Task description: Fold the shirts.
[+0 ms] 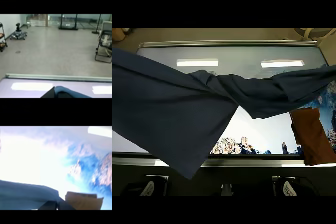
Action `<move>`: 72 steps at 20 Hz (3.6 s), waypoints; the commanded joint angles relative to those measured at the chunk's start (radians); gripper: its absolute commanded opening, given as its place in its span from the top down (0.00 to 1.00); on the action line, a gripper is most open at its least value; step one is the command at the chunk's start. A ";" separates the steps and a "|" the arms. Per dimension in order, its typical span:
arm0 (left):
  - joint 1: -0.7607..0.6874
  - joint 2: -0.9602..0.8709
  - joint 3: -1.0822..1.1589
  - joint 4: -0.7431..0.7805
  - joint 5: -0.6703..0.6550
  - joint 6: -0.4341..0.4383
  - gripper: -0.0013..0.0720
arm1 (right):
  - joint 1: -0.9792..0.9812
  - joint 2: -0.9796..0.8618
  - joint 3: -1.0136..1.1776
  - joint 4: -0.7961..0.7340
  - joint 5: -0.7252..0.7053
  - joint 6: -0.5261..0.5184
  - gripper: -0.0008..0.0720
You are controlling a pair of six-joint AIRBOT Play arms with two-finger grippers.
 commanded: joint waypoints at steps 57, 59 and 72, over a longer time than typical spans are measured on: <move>-0.307 -0.365 -0.555 -0.002 0.050 0.045 0.95 | 0.436 -0.511 -0.487 0.203 -0.323 -0.141 0.97; -0.307 -0.365 -0.522 -0.002 0.052 0.045 0.95 | 0.436 -0.460 -0.467 0.166 -0.339 -0.159 0.82; -0.309 -0.367 -0.518 -0.002 0.050 0.044 0.95 | 0.592 -0.679 -0.468 0.029 -0.308 -0.253 0.13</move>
